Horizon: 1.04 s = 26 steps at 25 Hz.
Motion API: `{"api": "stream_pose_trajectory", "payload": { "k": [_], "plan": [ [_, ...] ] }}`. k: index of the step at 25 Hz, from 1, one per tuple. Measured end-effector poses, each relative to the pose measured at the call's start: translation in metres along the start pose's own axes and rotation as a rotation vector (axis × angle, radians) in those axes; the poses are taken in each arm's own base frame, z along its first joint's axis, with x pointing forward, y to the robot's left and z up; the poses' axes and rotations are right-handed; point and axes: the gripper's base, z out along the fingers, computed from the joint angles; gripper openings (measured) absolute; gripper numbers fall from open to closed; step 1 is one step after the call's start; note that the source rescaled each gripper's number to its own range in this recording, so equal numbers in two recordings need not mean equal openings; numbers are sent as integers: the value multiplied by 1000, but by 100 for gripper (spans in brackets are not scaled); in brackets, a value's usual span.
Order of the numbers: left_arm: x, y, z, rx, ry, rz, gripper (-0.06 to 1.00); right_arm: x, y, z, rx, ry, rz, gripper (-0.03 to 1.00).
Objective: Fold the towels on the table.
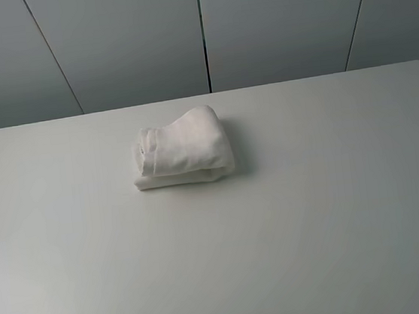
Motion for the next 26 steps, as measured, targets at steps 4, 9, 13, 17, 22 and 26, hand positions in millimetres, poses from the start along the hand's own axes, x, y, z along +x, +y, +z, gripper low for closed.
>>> {"api": "stream_pose_trajectory", "payload": {
  "k": [4,9,13,17,22,26],
  "plan": [
    [0,0,0,0,0,0,98,0,0,0,0,0,0,100],
    [0,0,0,0,0,0,98,0,0,0,0,0,0,100],
    [0,0,0,0,0,0,98,0,0,0,0,0,0,100],
    [0,0,0,0,0,0,98,0,0,0,0,0,0,100],
    [0,0,0,0,0,0,98,0,0,0,0,0,0,100],
    [0,0,0,0,0,0,98,0,0,0,0,0,0,100]
  ]
}}
